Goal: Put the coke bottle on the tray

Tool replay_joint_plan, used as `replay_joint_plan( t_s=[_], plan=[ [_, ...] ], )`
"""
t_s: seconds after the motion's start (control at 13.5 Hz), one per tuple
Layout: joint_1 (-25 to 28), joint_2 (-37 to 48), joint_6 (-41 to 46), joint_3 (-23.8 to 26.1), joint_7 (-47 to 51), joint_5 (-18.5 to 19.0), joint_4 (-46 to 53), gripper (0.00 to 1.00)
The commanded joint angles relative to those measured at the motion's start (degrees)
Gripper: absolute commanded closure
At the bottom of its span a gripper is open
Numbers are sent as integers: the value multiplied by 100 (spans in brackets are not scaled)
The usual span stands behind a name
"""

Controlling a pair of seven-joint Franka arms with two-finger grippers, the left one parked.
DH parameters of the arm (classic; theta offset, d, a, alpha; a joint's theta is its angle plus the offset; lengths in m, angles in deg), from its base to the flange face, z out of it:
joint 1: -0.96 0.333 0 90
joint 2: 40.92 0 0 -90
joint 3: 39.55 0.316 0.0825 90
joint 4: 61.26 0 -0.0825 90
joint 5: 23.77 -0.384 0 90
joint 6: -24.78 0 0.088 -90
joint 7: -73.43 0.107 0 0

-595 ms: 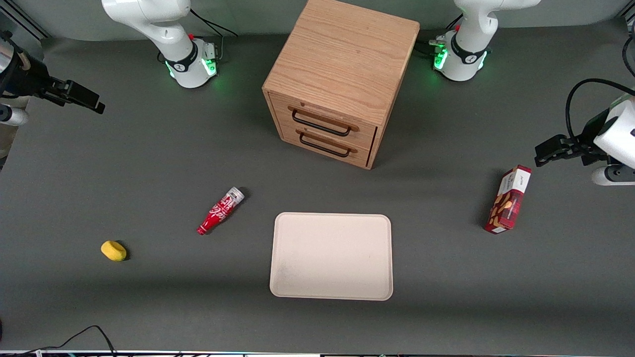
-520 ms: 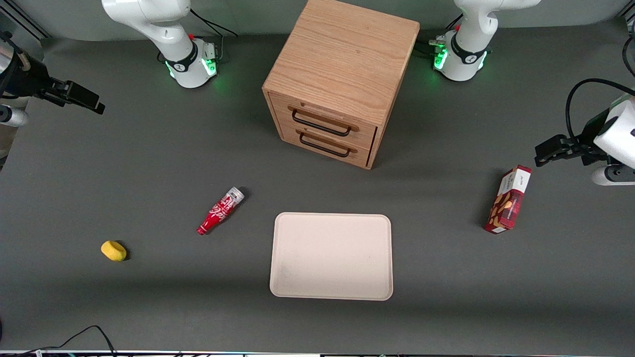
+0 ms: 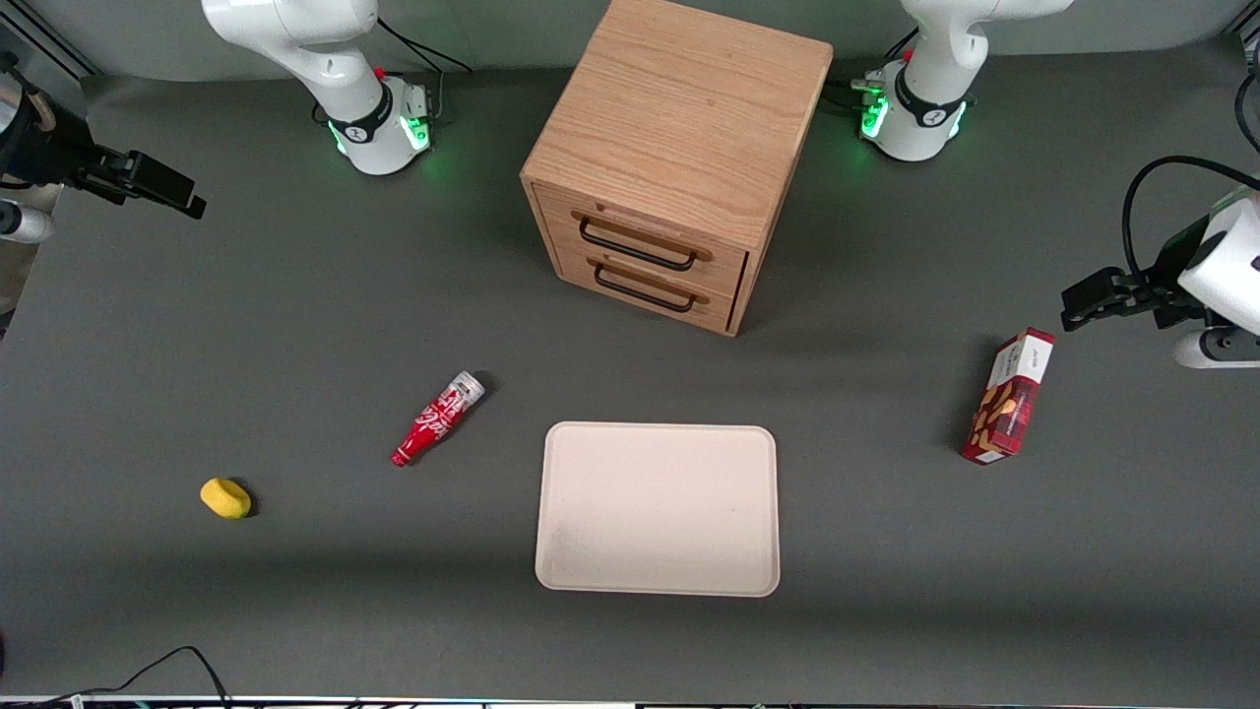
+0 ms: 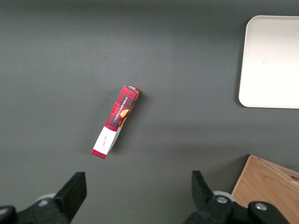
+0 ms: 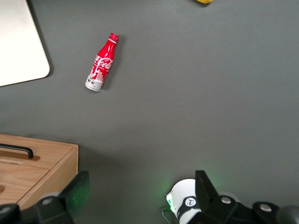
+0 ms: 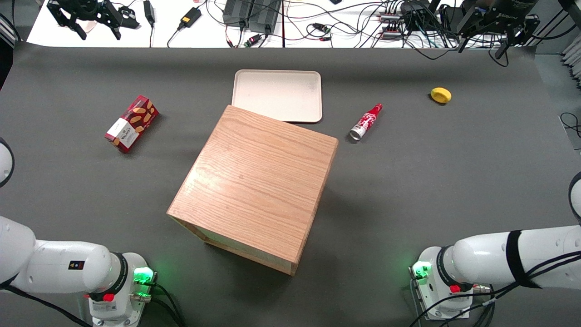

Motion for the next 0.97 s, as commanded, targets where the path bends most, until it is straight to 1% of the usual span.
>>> replay_joint_plan(
  t_s=[0.0,0.3,0.37,0.45,0.52,0.74,0.89],
  plan=[
    [74,-71,111,-34,-85,73,108,0],
    [92,-71,50,19,98,-6,151,0],
    [101,-97,-3,54,430,-58,178,0],
    [109,-159,-160,159,938,-259,204,0],
    [118,-246,-309,273,1457,-374,213,0],
    [118,-825,-845,879,3108,-323,161,0],
    [118,-1317,-1232,994,3648,-314,56,0]
  ],
)
